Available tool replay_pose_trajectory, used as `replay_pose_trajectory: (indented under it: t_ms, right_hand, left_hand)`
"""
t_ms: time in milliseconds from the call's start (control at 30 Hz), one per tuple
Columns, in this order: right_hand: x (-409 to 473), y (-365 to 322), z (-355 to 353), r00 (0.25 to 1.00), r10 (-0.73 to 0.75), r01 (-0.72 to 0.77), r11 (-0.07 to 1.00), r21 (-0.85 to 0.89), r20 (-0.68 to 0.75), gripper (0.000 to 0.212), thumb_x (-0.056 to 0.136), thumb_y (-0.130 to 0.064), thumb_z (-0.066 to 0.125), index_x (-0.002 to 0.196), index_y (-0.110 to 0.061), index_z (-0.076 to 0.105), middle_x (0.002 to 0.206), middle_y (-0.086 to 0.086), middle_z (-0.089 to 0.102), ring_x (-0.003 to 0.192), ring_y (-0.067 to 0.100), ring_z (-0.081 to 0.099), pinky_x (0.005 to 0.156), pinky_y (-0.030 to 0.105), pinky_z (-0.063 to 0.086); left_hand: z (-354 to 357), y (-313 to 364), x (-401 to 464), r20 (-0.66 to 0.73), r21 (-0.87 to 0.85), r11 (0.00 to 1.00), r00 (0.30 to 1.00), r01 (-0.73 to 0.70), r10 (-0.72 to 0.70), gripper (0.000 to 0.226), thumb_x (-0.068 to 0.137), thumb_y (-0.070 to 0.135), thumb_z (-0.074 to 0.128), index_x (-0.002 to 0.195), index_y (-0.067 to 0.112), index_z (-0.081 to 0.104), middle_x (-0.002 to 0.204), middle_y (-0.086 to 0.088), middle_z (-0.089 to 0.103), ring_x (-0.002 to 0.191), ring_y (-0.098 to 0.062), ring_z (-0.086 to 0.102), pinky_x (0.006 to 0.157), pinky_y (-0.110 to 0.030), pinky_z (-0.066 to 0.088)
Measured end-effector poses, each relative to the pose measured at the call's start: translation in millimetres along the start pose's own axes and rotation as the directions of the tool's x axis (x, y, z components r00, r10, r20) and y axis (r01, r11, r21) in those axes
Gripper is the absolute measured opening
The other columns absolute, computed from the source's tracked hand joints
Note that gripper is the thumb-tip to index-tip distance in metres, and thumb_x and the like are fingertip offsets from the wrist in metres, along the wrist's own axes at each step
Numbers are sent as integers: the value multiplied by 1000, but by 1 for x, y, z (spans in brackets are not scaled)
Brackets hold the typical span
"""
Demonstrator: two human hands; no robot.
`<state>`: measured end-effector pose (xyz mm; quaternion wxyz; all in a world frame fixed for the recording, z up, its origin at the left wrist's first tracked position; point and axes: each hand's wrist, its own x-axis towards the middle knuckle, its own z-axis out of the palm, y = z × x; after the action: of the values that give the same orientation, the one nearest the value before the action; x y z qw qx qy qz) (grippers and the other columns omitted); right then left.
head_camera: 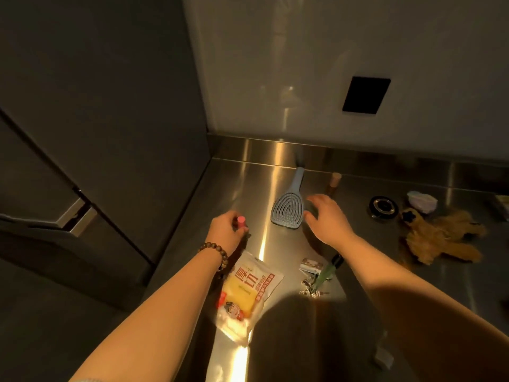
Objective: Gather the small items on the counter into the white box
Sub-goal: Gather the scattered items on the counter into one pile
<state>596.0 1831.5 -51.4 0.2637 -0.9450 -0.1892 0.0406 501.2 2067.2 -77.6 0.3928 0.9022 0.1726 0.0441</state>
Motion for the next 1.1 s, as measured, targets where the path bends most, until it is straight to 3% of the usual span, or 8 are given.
replay_pose_trajectory:
  t_ms: [200, 367, 467, 567, 667, 833, 967, 1100]
  right_hand:
    - [43, 37, -32, 968, 137, -124, 990, 72, -211, 62, 87, -22, 66, 142, -16, 39, 152, 13, 26, 137, 33, 33, 110, 42, 36]
    - [84, 56, -40, 961, 226, -191, 958, 213, -156, 78, 83, -21, 72, 148, -20, 28, 149, 12, 33, 133, 31, 40, 105, 39, 37]
    - [103, 66, -29, 961, 271, -250, 933, 257, -48, 60, 87, -17, 67, 141, -15, 40, 124, 13, 57, 115, 29, 55, 91, 33, 44]
    - [116, 74, -21, 950, 295, -271, 940, 206, -98, 28, 91, -12, 60, 118, -5, 58, 107, 16, 64, 97, 27, 61, 74, 22, 41]
    - [131, 65, -23, 941, 292, -220, 911, 349, -169, 24, 91, -9, 60, 114, -5, 59, 94, 8, 62, 73, 10, 59, 55, 10, 38]
    - [181, 11, -12, 971, 78, 11, 931, 366, -226, 23, 84, -7, 68, 105, 1, 64, 80, 4, 65, 73, 1, 60, 70, 9, 40]
    - [212, -6, 10, 997, -30, 44, 981, 191, -76, 21, 82, -15, 68, 101, -6, 67, 97, 15, 68, 91, 26, 63, 86, 38, 50]
    - [222, 1, 31, 996, -82, 88, 986, 143, -45, 26, 85, -14, 64, 110, -6, 66, 105, 13, 65, 91, 18, 61, 81, 15, 40]
  left_hand:
    - [-6, 18, 48, -52, -40, 999, 998, -29, 27, 16, 79, 21, 72, 87, 28, 60, 84, 13, 59, 78, 3, 55, 62, -10, 37]
    - [4, 41, 88, -63, -22, 997, 995, -76, 74, 18, 77, 19, 74, 89, 23, 62, 85, 7, 62, 80, -7, 59, 70, -21, 44]
    - [13, 46, 106, -53, -17, 998, 997, -58, 57, 19, 78, 19, 73, 94, 22, 63, 93, 5, 64, 87, -10, 60, 77, -26, 49]
    - [17, 48, 125, -37, -3, 997, 996, -76, 76, 17, 79, 18, 72, 92, 23, 62, 92, 5, 65, 88, -10, 61, 78, -25, 49]
    - [15, 50, 148, -41, -32, 994, 994, -103, 102, 16, 79, 16, 71, 90, 23, 62, 90, 6, 65, 87, -9, 62, 76, -23, 48]
    - [19, 59, 190, -55, -5, 988, 987, -153, 153, 12, 81, 13, 68, 91, 19, 63, 86, 3, 66, 84, -14, 63, 78, -30, 52]
    - [26, 55, 216, -53, 24, 986, 985, -162, 163, 15, 81, 15, 69, 93, 20, 63, 86, 2, 66, 83, -15, 63, 77, -32, 52]
    - [37, 45, 230, -57, 58, 987, 987, -149, 152, 13, 79, 18, 70, 89, 20, 62, 86, 0, 66, 83, -19, 61, 77, -35, 52]
